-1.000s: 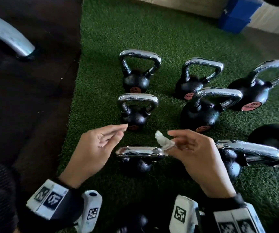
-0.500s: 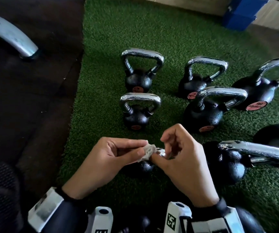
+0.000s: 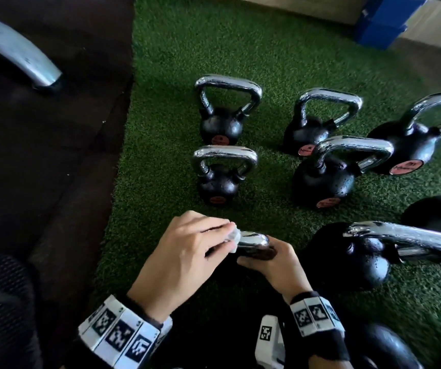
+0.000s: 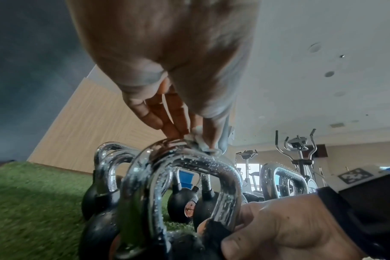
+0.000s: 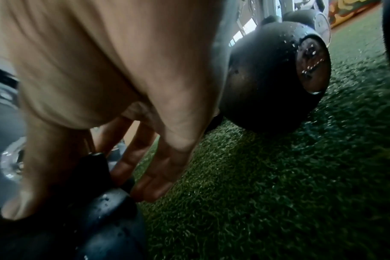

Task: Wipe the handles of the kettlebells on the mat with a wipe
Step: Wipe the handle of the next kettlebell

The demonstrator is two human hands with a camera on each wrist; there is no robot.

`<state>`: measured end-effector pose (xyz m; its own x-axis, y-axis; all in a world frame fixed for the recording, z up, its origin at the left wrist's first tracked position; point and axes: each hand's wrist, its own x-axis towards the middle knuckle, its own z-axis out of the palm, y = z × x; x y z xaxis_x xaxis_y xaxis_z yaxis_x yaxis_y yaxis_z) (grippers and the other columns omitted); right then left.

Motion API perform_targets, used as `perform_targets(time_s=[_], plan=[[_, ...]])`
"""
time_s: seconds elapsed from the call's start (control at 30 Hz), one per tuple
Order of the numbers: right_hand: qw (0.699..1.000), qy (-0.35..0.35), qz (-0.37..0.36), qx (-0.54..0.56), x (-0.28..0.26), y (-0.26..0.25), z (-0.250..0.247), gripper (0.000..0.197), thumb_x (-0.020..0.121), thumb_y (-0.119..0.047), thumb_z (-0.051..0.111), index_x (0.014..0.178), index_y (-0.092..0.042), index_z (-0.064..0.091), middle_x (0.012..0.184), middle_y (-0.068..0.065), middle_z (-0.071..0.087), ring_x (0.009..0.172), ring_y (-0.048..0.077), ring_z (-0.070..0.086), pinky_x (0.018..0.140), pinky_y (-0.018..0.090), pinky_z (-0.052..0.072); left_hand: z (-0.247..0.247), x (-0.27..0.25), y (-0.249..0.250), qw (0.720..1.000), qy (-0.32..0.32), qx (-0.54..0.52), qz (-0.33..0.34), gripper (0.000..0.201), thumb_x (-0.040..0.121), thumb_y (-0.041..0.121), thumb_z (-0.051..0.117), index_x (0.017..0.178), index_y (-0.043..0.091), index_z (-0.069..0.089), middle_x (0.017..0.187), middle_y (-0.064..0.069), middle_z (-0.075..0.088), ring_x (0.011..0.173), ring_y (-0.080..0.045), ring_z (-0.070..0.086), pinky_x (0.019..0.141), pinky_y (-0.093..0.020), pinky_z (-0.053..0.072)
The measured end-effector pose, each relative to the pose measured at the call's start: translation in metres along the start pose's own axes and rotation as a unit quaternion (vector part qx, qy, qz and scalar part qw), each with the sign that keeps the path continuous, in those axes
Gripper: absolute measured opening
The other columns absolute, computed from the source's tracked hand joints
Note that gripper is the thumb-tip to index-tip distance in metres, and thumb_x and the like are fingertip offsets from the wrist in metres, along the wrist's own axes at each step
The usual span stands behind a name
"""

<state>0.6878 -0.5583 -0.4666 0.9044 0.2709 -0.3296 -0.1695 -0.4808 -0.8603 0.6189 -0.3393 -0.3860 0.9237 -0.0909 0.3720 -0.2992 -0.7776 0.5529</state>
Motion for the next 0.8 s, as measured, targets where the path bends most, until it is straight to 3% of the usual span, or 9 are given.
perform_targets(time_s=[0.17,0.27,0.37,0.43,0.5,0.6,0.67,0.8], plan=[[0.997,0.038,-0.025,-0.059,0.002,0.001,0.002,0.053,0.049,-0.06,0.089,0.098,-0.043,0.075,0.091,-0.021,0.077,0.087,-0.003,0.072,0.084,0.027,0.058,-0.009,-0.013,-0.011,1.0,0.014,0.014,-0.019,0.032,0.096,0.039,0.066,0.121,0.022,0.077,0.12,0.017,0.072,0.105,-0.006,0.064,0.092,-0.032,0.055],[0.997,0.043,-0.022,-0.055,-0.001,0.0,0.002,0.047,0.053,-0.054,0.09,0.096,-0.042,0.076,0.089,-0.02,0.077,0.085,-0.002,0.073,0.083,0.027,0.058,-0.004,-0.018,-0.015,1.0,0.02,0.008,-0.003,0.032,0.097,0.033,0.067,0.124,0.02,0.075,0.125,0.015,0.071,0.105,-0.008,0.064,0.092,-0.031,0.055],[0.997,0.049,-0.024,-0.055,-0.001,-0.001,0.002,0.042,0.054,-0.047,0.092,0.092,-0.045,0.076,0.085,-0.022,0.077,0.082,-0.005,0.072,0.08,0.024,0.059,-0.006,-0.032,-0.036,0.994,0.073,-0.047,-0.06,0.024,0.095,0.025,0.074,0.118,0.018,0.077,0.118,0.015,0.074,0.101,-0.004,0.068,0.091,-0.026,0.055],[0.998,0.043,-0.019,-0.045,0.0,-0.001,0.001,0.041,0.055,-0.044,0.094,0.092,-0.044,0.077,0.086,-0.02,0.077,0.084,-0.003,0.073,0.083,0.028,0.06,-0.006,-0.042,-0.047,0.985,0.09,-0.105,-0.102,0.027,0.088,0.02,0.078,0.115,0.018,0.078,0.113,0.016,0.075,0.1,0.001,0.07,0.09,-0.021,0.056],[0.998,0.039,-0.017,-0.036,-0.001,0.0,0.001,0.041,0.055,-0.045,0.093,0.092,-0.043,0.077,0.087,-0.018,0.078,0.085,0.0,0.073,0.084,0.032,0.06,-0.002,-0.049,-0.05,0.979,0.09,-0.142,-0.113,0.03,0.084,0.019,0.078,0.114,0.018,0.078,0.113,0.018,0.075,0.102,0.003,0.071,0.091,-0.016,0.055],[0.998,0.044,-0.019,-0.037,-0.001,0.0,0.002,0.041,0.052,-0.048,0.092,0.09,-0.047,0.076,0.085,-0.021,0.077,0.082,-0.004,0.073,0.08,0.027,0.059,0.009,-0.055,-0.058,0.971,0.096,-0.179,-0.126,0.03,0.085,0.018,0.077,0.115,0.015,0.078,0.114,0.017,0.076,0.104,0.002,0.072,0.092,-0.013,0.054],[0.997,0.049,-0.021,-0.048,0.0,-0.001,0.002,0.041,0.052,-0.048,0.094,0.088,-0.051,0.074,0.082,-0.023,0.076,0.078,-0.005,0.072,0.075,0.022,0.057,0.016,-0.058,-0.065,0.961,0.09,-0.212,-0.151,0.029,0.085,0.018,0.078,0.114,0.019,0.078,0.113,0.017,0.077,0.102,0.0,0.073,0.091,-0.013,0.055],[0.997,0.057,-0.017,-0.05,0.0,-0.002,0.004,0.042,0.052,-0.045,0.096,0.086,-0.055,0.073,0.08,-0.023,0.076,0.076,-0.006,0.071,0.072,0.018,0.055,0.032,-0.063,-0.07,0.938,0.079,-0.264,-0.21,0.027,0.081,0.026,0.076,0.1,0.044,0.076,0.099,0.031,0.074,0.095,0.005,0.073,0.085,-0.009,0.055]])
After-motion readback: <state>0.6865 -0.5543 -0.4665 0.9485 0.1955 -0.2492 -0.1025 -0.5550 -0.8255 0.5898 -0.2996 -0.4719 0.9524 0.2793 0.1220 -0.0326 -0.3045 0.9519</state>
